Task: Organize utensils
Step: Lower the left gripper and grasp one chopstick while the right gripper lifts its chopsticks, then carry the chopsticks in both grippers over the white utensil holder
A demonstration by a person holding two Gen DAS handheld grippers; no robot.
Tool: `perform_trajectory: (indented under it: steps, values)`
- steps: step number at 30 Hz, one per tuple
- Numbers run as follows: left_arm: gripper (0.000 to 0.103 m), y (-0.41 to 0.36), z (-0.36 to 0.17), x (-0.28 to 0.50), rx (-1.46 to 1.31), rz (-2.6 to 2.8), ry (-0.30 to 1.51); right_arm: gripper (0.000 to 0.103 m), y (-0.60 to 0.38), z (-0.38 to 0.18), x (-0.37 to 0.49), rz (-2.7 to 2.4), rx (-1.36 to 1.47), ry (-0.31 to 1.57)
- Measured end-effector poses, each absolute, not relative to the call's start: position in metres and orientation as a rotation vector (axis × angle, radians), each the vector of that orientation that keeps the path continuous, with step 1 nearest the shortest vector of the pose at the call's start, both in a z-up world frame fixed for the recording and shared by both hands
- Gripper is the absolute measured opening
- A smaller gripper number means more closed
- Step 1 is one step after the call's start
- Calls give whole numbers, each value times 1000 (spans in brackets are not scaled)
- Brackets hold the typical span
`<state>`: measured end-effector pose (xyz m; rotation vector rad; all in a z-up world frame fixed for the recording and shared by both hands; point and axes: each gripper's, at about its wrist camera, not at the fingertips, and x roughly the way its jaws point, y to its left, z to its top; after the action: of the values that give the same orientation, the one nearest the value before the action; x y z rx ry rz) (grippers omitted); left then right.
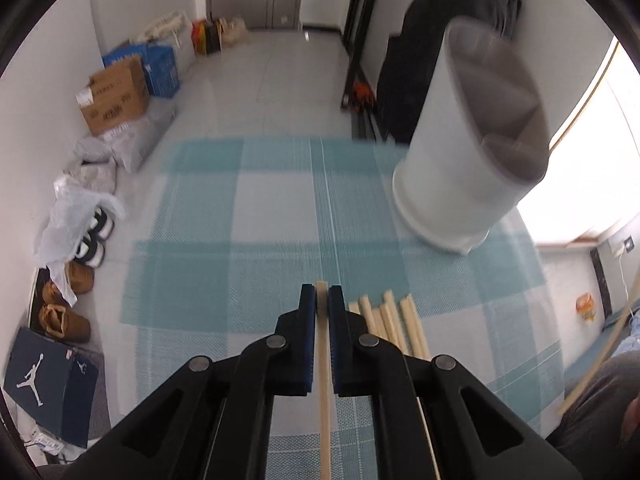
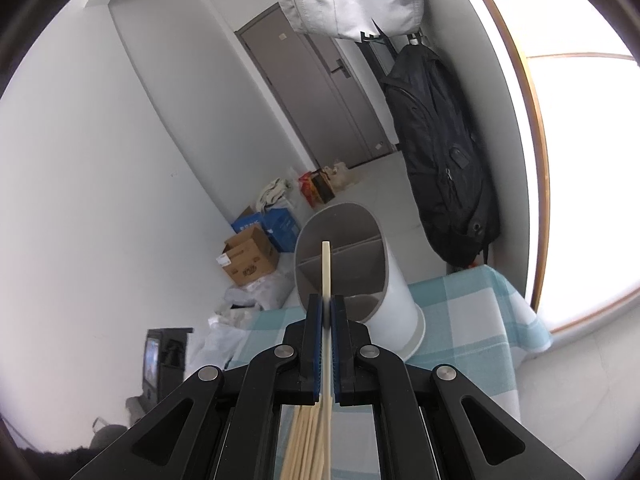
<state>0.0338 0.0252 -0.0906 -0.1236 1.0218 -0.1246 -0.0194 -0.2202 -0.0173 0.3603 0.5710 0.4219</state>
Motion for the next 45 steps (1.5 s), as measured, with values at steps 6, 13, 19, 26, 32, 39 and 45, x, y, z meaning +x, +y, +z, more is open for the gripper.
perform_trajectory:
  steps: [6, 13, 19, 26, 32, 39, 45]
  values:
    - [2, 29, -50, 13, -173, -118, 842, 3, -216, -13, -25, 416, 360, 523]
    - [2, 42, -40, 15, -194, -132, 763, 3, -203, -1, -36, 434, 292, 463]
    - [2, 42, -24, 7, -180, -124, 748, 3, -193, 7, -40, 446, 255, 444]
    - [2, 45, 6, 7, -234, -147, 719, 3, -195, 21, -34, 448, 261, 414]
    - [2, 34, 58, 29, -287, -195, 630, 3, -202, 56, -12, 452, 264, 342]
    - [2, 12, 104, 73, -318, -231, 558, 3, -206, 88, 30, 446, 266, 288]
    - [2, 1, 113, 112, -312, -204, 525, 3, -205, 95, 75, 425, 263, 260]
